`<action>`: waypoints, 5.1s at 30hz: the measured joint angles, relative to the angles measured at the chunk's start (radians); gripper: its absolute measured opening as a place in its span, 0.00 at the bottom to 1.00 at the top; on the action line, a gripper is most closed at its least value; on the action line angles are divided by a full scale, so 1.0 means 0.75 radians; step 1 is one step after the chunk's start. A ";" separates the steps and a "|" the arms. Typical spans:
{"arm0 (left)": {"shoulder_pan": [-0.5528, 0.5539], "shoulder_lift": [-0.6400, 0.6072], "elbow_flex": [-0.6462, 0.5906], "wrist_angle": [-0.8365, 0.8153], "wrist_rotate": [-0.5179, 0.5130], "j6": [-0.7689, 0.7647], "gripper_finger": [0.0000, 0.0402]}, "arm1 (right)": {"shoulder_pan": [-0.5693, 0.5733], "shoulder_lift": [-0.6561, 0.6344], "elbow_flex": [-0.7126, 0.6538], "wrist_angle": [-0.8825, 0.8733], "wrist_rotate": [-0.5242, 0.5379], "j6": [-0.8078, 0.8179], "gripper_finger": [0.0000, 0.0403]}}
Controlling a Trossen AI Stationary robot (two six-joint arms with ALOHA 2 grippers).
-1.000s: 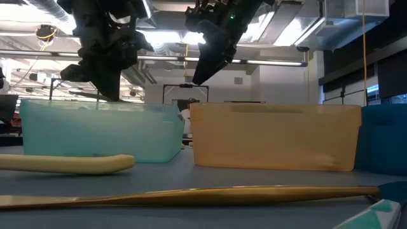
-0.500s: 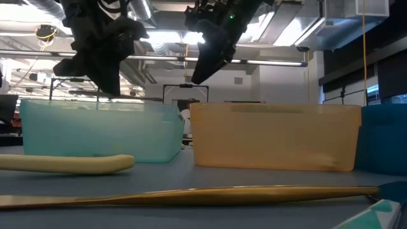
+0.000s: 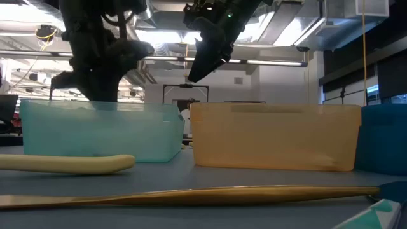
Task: Sort silverware by color (type)
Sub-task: Put the gold knife into the green bin, then put the yellow knife into the blue bin
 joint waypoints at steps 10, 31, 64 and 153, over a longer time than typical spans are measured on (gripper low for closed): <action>0.001 0.144 0.000 0.012 0.007 0.001 0.05 | 0.000 0.000 0.000 -0.003 -0.001 0.000 0.29; 0.001 0.187 0.000 0.019 0.007 0.002 0.15 | 0.000 0.000 0.000 0.001 -0.001 0.001 0.29; 0.045 -0.108 -0.001 0.007 0.123 0.285 0.15 | -0.214 0.000 0.000 -0.037 -0.152 -0.110 0.29; 0.379 -0.429 -0.001 0.065 0.005 1.013 0.15 | -0.679 0.238 -0.372 0.465 -0.476 -0.658 0.29</action>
